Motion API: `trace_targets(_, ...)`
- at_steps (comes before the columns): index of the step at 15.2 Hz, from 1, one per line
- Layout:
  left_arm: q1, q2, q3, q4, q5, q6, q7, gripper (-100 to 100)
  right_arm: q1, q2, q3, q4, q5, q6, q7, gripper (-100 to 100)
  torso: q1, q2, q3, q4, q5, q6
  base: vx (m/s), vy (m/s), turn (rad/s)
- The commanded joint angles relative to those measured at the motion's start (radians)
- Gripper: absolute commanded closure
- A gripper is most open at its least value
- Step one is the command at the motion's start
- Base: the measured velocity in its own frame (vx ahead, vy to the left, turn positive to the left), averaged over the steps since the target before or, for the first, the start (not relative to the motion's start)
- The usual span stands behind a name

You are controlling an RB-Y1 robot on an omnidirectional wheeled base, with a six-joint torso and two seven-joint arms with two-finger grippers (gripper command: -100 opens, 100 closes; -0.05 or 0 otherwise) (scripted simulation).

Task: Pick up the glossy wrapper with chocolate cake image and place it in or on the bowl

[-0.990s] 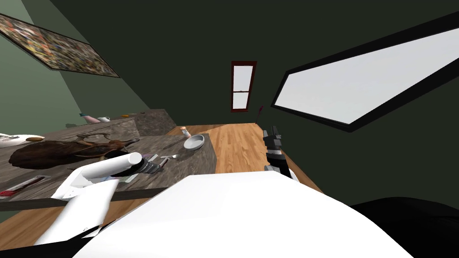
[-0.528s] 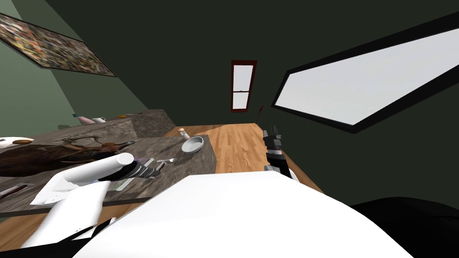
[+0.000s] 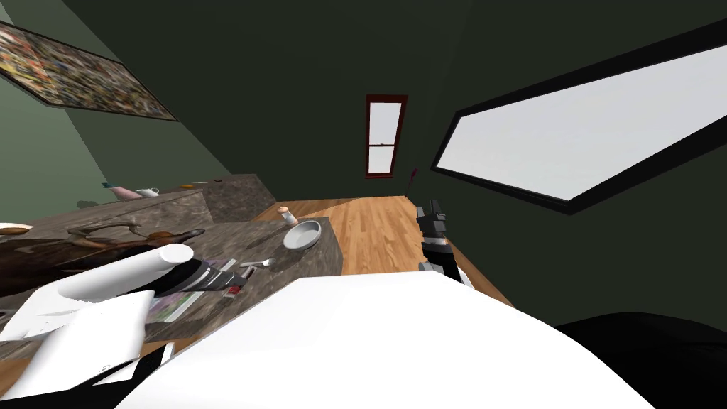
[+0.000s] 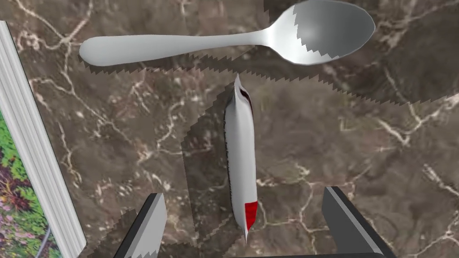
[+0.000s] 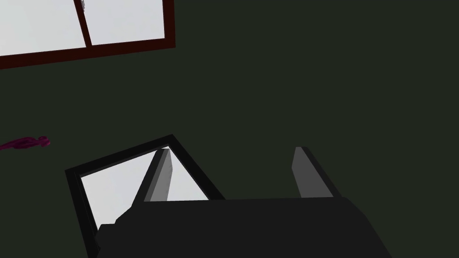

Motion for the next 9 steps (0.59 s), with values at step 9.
trace_targets(9, -0.013, 0.0, 0.007, 0.061, -0.001, 0.007, -0.006, -100, 0.0, 0.0, 0.0, 0.0, 0.0, 0.0, 0.0, 0, -0.001, 0.005, 0.003, 0.001, 0.0, 0.0, 0.027, 0.007, 0.004)
